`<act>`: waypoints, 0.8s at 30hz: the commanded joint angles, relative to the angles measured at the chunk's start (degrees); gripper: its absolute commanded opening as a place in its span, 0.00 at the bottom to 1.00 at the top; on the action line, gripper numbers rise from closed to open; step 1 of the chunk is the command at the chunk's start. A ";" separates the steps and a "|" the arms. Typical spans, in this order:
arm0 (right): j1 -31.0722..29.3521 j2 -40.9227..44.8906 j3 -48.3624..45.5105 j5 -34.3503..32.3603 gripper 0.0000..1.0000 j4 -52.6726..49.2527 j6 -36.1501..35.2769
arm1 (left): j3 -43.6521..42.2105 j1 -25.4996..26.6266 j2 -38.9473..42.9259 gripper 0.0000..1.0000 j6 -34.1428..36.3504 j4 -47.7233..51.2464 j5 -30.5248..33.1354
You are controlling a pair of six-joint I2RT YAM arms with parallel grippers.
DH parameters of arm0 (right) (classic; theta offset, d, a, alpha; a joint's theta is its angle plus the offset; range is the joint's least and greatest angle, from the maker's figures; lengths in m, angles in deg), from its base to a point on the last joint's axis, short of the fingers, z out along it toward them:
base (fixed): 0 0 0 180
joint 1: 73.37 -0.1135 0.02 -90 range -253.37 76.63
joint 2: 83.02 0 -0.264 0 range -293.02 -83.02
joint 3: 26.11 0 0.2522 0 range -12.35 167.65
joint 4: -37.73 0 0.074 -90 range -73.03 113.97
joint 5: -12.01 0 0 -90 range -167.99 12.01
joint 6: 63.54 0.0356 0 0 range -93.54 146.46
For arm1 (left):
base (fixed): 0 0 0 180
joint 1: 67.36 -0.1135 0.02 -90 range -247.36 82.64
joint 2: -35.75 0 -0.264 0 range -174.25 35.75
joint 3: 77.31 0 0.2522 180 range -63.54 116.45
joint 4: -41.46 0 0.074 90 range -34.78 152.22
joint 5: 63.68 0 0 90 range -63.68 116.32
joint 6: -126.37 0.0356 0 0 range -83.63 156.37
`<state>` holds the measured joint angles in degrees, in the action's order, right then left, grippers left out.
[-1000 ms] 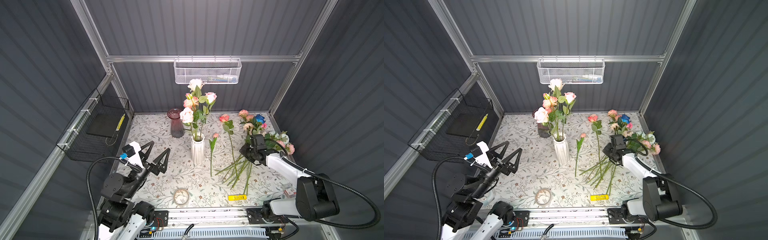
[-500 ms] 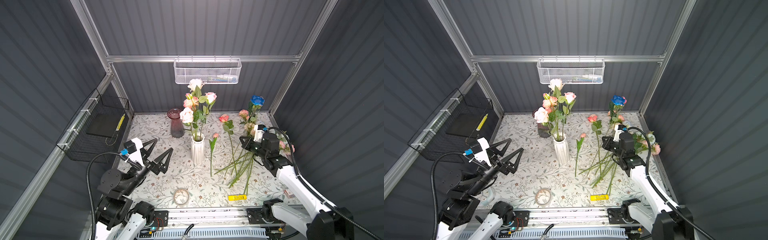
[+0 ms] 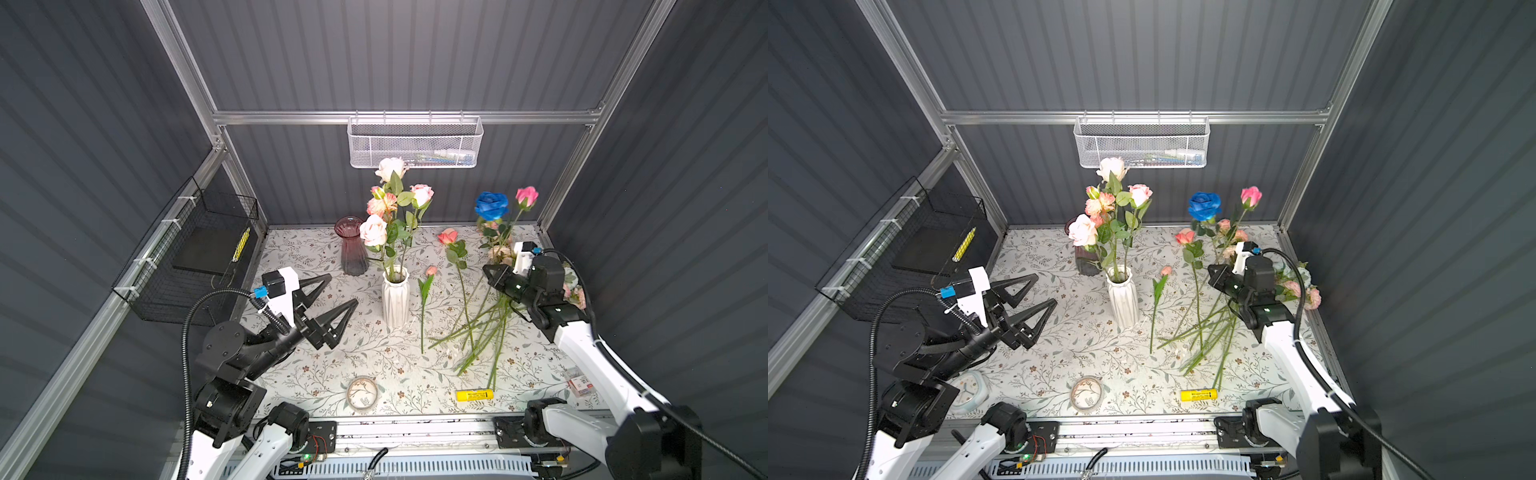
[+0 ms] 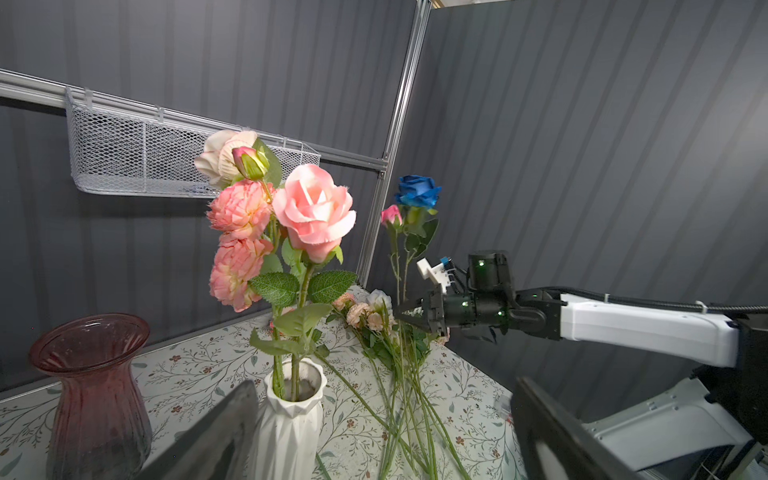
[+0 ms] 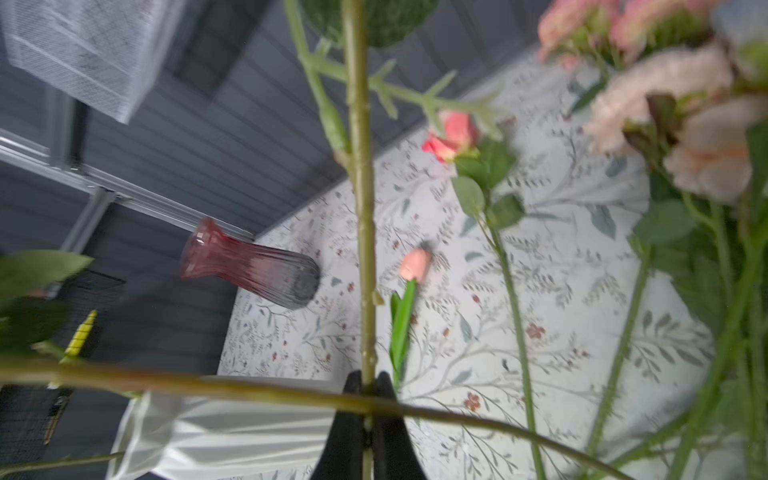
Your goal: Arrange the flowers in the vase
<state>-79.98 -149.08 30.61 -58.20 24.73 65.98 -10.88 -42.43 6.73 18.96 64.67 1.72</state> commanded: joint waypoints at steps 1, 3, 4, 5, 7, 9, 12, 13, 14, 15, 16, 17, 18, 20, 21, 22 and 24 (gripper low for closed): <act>-0.16 -0.80 -2.40 5.18 0.00 1.04 1.60 | 1.74 0.02 -0.12 0.95 -0.21 0.55 -1.33; -0.17 -0.57 -1.41 3.61 0.00 0.07 1.13 | 1.88 0.03 -0.34 0.96 -0.25 0.40 -1.36; -0.16 -0.41 -0.55 2.28 0.00 -1.31 0.31 | 1.88 0.03 -0.49 0.95 -0.27 0.38 -1.34; -0.16 -0.43 0.74 0.36 0.00 -3.63 -0.65 | 1.90 0.03 -0.64 0.95 -0.39 0.22 -1.36; -0.15 -1.33 3.02 -3.91 0.00 -8.13 -1.44 | 1.98 0.03 -0.88 0.96 -0.54 0.17 -1.42; -0.16 -2.83 4.82 -5.63 0.00 -12.18 -2.30 | 1.94 0.01 -0.98 0.96 -0.63 0.30 -1.49; -0.12 -3.50 3.66 -8.08 0.00 -13.25 -2.35 | 1.94 0.03 -0.79 0.96 -0.65 0.27 -1.42; -0.07 -3.37 2.97 -8.52 0.00 -12.87 -2.77 | 1.92 0.03 -0.78 0.96 -0.65 0.29 -1.34; -0.07 -3.34 2.45 -8.91 0.01 -12.70 -3.16 | 2.01 0.03 -0.76 0.96 -0.61 0.39 -1.38; -0.07 -3.44 2.23 -9.45 0.07 -12.87 -3.09 | 2.06 0.03 -0.82 0.96 -0.61 0.56 -1.33; 0.02 -3.71 2.30 -9.63 0.14 -13.30 -3.25 | 2.18 0.03 -0.91 0.95 -0.60 0.59 -1.23; 0.02 -4.11 2.46 -9.75 0.15 -13.75 -3.59 | 2.25 0.03 -0.96 0.96 -0.61 0.81 -1.29; 0.02 -4.52 2.48 -9.88 0.17 -13.91 -3.89 | 2.37 0.03 -1.09 0.96 -0.53 0.85 -1.25; 0.07 -5.01 3.03 -9.95 0.23 -14.55 -4.61 | 2.52 0.03 -1.04 0.96 -0.45 1.01 -1.29; 0.04 -5.25 3.45 -9.76 0.29 -15.02 -5.30 | 2.49 -0.01 -0.98 0.96 -0.52 1.03 -1.27; 0.02 -5.45 3.88 -9.56 0.38 -15.58 -5.86 | 2.40 0.02 -0.92 0.96 -0.44 1.05 -1.22; 0.02 -5.48 4.49 -9.55 0.48 -16.34 -6.86 | 2.42 0.03 -0.69 0.96 -0.39 1.18 -1.06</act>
<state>-80.09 -154.39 33.52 -67.09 10.91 61.59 -10.03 -42.43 5.83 18.74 65.15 1.55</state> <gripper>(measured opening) 0.461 0.958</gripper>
